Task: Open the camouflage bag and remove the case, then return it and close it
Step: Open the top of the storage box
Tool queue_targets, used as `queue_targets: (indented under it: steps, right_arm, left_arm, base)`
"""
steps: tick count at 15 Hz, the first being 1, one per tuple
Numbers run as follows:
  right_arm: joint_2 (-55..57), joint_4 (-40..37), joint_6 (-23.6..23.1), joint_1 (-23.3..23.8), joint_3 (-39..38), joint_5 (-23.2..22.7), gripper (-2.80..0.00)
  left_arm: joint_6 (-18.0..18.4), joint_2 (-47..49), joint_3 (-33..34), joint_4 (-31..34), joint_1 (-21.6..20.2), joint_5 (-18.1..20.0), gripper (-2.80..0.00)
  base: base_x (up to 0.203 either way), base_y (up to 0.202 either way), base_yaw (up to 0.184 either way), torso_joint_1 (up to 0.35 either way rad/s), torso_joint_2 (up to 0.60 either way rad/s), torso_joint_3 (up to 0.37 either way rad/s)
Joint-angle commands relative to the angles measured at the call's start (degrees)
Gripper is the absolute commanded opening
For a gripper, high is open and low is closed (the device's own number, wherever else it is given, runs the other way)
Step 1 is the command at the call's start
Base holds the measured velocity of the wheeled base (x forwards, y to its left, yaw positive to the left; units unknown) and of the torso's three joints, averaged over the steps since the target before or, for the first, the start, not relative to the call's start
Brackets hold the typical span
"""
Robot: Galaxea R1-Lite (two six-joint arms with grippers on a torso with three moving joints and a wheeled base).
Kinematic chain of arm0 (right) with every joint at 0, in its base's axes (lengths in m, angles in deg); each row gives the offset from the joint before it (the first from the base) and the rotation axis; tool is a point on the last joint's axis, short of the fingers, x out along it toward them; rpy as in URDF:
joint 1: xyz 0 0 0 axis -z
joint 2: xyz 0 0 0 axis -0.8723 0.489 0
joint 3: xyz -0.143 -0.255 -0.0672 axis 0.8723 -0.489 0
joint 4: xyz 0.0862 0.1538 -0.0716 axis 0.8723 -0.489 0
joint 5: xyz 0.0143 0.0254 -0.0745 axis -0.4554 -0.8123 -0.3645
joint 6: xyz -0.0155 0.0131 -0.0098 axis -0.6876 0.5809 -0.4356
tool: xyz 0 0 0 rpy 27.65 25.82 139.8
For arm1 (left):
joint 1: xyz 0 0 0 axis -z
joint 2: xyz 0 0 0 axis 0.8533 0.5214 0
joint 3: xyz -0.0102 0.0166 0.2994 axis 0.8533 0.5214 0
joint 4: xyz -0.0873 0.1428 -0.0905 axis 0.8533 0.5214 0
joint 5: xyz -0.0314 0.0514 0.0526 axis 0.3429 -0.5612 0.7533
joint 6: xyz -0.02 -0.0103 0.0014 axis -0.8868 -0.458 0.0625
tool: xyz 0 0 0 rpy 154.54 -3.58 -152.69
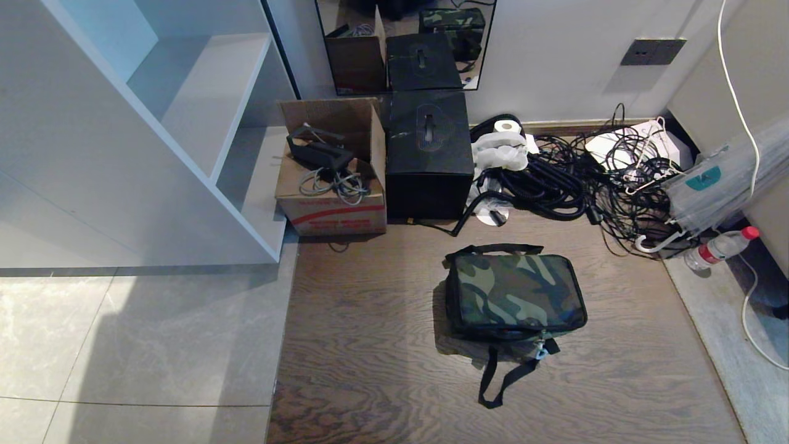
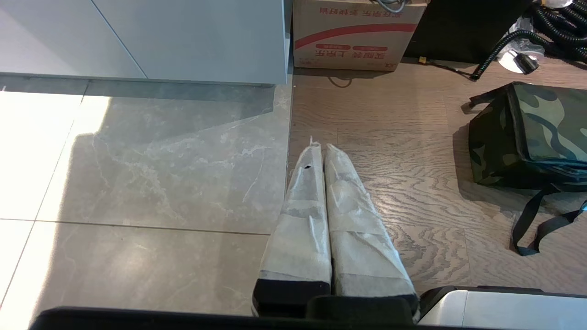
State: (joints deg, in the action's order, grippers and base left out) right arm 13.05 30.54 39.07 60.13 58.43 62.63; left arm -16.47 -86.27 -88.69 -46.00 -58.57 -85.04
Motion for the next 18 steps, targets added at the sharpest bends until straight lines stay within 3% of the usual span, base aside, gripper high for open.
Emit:
queue_targets:
  steps: [1, 18]
  right_arm:
    - [0.0, 0.1, 0.0, 0.0, -2.3, 0.0, -2.8]
    - [0.0, 0.1, 0.0, 0.0, -2.3, 0.0, -2.8]
  left_arm:
    - [0.0, 0.0, 0.0, 0.0, 0.0, 0.0, -2.8]
    - [0.1, 0.0, 0.0, 0.0, 0.0, 0.0, -2.8]
  base:
    - [0.0, 0.0, 0.0, 0.0, 0.0, 0.0]
    - [0.0, 0.0, 0.0, 0.0, 0.0, 0.0]
